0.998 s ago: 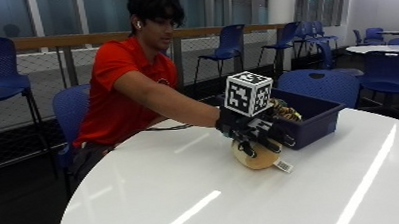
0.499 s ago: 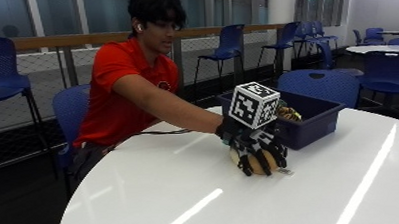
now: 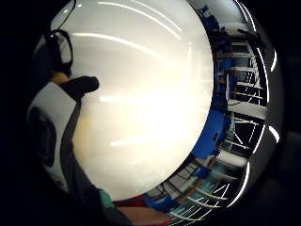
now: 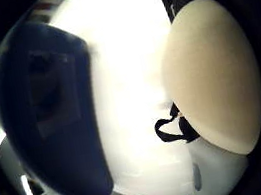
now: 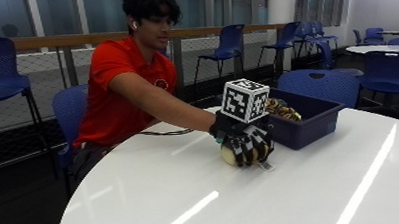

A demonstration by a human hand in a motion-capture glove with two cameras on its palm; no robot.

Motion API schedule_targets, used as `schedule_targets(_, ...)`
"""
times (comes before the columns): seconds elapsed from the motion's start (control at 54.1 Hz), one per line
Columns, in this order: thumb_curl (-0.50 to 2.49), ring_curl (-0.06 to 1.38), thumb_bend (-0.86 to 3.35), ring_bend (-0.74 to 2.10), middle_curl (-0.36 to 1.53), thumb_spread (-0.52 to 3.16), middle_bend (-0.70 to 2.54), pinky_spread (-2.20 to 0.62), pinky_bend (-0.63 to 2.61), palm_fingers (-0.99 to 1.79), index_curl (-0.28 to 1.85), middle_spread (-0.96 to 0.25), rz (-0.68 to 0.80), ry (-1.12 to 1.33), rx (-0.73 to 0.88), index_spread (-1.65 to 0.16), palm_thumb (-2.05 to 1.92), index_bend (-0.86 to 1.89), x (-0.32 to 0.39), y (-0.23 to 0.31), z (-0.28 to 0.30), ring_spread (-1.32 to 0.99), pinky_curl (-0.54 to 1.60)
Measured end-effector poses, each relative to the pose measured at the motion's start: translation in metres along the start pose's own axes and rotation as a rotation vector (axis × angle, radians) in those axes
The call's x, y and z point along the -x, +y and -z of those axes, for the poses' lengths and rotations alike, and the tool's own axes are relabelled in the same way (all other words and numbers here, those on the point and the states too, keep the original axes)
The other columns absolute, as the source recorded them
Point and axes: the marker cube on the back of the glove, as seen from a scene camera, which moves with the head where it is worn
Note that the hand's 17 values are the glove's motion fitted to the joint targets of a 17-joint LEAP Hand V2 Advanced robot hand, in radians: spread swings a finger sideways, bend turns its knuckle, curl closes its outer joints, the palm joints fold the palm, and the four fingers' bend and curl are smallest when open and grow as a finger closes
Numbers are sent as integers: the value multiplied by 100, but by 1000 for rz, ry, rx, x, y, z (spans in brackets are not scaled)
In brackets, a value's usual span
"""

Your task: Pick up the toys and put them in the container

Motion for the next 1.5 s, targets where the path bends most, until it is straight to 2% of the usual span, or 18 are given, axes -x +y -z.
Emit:
schedule_targets(0.259,63,41,13,93,42,96,47,-45,100,105,36,-45,34,86,-82,-42,66,16,-17,35,19,-50,36)
schedule_targets(0.444,72,45,10,97,49,80,52,-45,97,107,39,-48,70,25,-126,-43,69,17,-4,67,70,-51,38)
schedule_targets(0.573,77,47,8,98,54,72,53,-45,97,105,41,-50,69,-130,-119,-45,70,17,11,71,102,-51,39)
schedule_targets(0.74,83,49,5,99,59,66,53,-45,98,104,44,-52,119,-188,-129,-46,70,16,59,73,137,-51,41)
schedule_targets(0.961,89,51,3,101,66,61,53,-45,99,102,47,-53,273,-152,-202,-47,70,16,153,83,182,-51,42)
schedule_targets(1.072,92,53,1,101,70,59,52,-45,100,102,49,-54,429,-115,-232,-47,70,16,190,91,193,-51,43)
schedule_targets(1.128,93,53,1,102,72,59,51,-45,101,101,50,-54,421,-110,-238,-48,70,16,202,91,194,-51,43)
schedule_targets(1.313,96,54,-1,98,76,59,47,-45,102,93,55,-55,299,-107,-212,-48,67,17,219,84,180,-51,43)
schedule_targets(1.405,97,53,-2,95,76,62,42,-45,103,87,57,-55,329,-114,-118,-49,65,16,222,89,172,-51,43)
schedule_targets(1.442,95,52,-4,92,73,70,30,-44,110,66,56,-52,336,-102,-90,-48,58,8,221,90,169,-49,45)
schedule_targets(1.498,89,52,-9,81,72,85,25,-33,102,32,61,-46,372,-119,-73,-46,40,21,219,93,167,-43,46)
